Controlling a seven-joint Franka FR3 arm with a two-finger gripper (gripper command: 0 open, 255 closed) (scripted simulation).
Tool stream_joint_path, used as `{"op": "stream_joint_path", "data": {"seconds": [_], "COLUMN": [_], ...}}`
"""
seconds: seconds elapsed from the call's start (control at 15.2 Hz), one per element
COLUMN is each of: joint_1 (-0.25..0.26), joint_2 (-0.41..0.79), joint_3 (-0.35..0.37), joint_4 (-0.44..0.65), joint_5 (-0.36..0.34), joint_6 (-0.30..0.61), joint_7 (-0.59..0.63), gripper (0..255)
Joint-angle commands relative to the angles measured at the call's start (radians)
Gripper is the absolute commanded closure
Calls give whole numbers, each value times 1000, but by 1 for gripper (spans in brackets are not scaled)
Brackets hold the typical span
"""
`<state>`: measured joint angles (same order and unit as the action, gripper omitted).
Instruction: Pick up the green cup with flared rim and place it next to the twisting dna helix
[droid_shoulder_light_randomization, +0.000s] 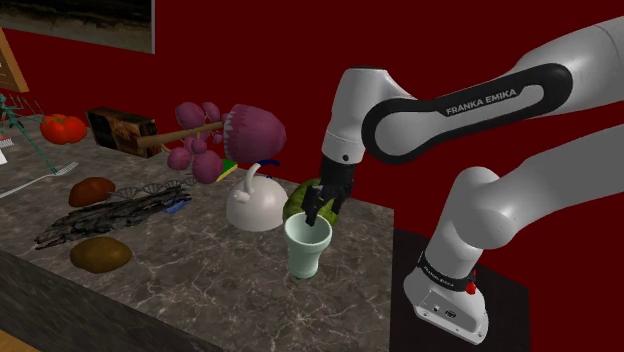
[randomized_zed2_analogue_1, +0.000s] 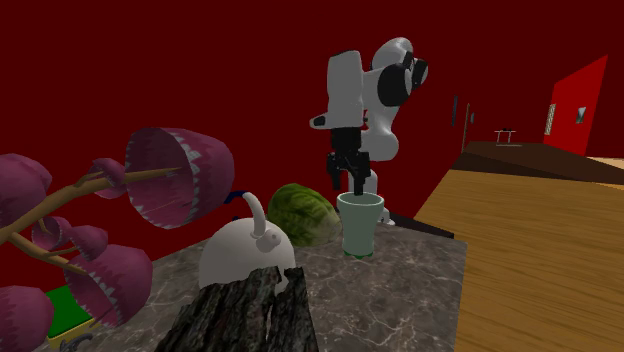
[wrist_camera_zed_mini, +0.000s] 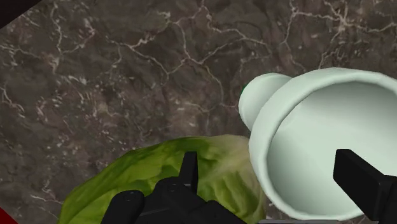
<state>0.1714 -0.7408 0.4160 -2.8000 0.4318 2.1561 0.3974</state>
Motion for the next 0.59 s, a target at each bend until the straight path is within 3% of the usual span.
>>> {"op": "stream_joint_path", "data": {"seconds": [0.0, 0.26, 0.53], "joint_1": [4, 8, 8], "joint_2": [21, 63, 63], "joint_3": [13, 33, 33], "joint_4": [-18, -42, -42], "joint_5": [12, 30, 30], "joint_6": [41, 108, 108], "joint_7": [-1, -5, -5], "gripper": [0, 0, 0]}}
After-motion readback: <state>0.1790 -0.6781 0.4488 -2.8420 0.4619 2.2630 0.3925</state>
